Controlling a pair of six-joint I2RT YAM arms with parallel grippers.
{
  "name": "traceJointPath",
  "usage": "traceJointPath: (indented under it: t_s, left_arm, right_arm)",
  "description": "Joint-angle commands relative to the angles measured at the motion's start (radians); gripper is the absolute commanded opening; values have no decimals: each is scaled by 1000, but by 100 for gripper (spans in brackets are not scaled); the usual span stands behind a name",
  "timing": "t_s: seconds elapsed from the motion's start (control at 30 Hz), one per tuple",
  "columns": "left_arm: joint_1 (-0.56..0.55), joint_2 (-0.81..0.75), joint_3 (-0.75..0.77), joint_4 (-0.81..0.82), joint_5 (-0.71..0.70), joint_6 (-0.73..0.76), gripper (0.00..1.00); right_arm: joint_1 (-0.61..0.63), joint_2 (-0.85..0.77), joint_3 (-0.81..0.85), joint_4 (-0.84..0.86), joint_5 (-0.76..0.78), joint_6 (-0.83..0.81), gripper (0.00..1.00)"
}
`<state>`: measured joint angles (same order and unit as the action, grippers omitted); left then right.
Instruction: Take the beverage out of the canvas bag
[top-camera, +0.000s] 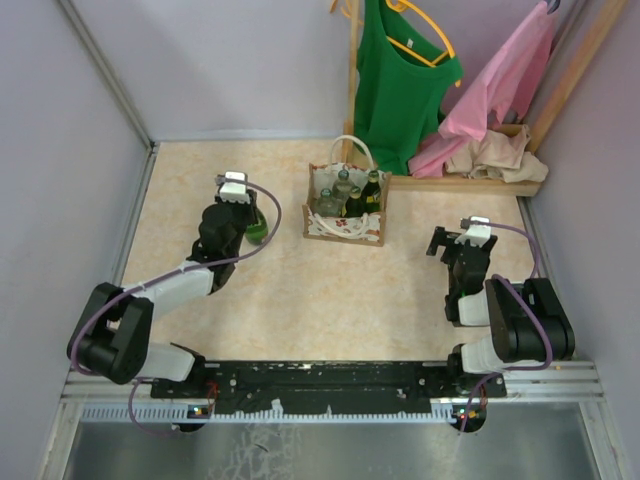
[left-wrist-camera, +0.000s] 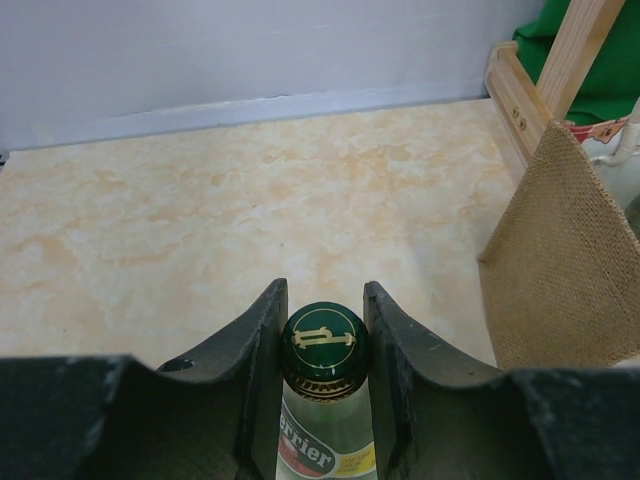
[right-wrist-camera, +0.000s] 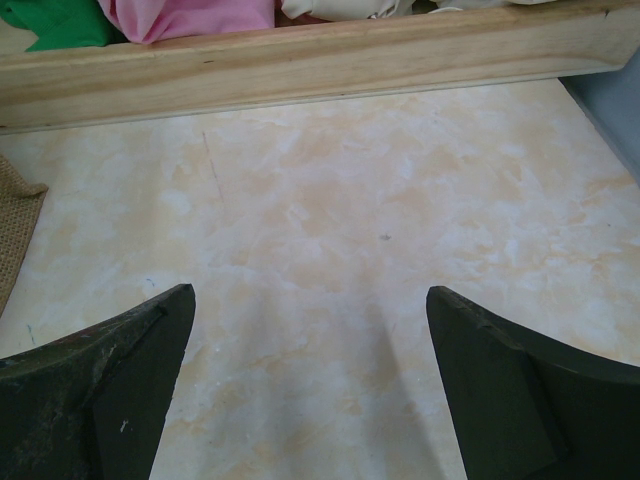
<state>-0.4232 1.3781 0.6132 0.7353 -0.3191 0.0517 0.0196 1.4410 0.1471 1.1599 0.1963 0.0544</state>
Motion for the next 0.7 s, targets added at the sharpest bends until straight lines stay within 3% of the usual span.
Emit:
traceJointPath:
  t_s: [0.0, 0.33, 0.4, 0.47, 0.5, 0.67]
  left_arm:
    - [3, -44, -8, 260, 28, 1, 0]
    - [3, -17, -96, 380, 40, 8, 14]
    - [3, -9, -96, 378, 46, 5, 23]
    - [3, -4, -96, 374, 47, 0, 51]
    - [3, -4, -94, 370, 50, -2, 59]
    - [3, -7, -55, 334, 65, 11, 71]
  right_arm:
    - [8, 2, 34, 55, 5, -11, 99]
    - [9, 2, 34, 55, 5, -11, 99]
    - [9, 2, 34, 56, 6, -12, 99]
    - [9, 2, 34, 56, 5, -11, 99]
    - [9, 2, 34, 55, 5, -11, 99]
    - [9, 2, 34, 56, 5, -11, 99]
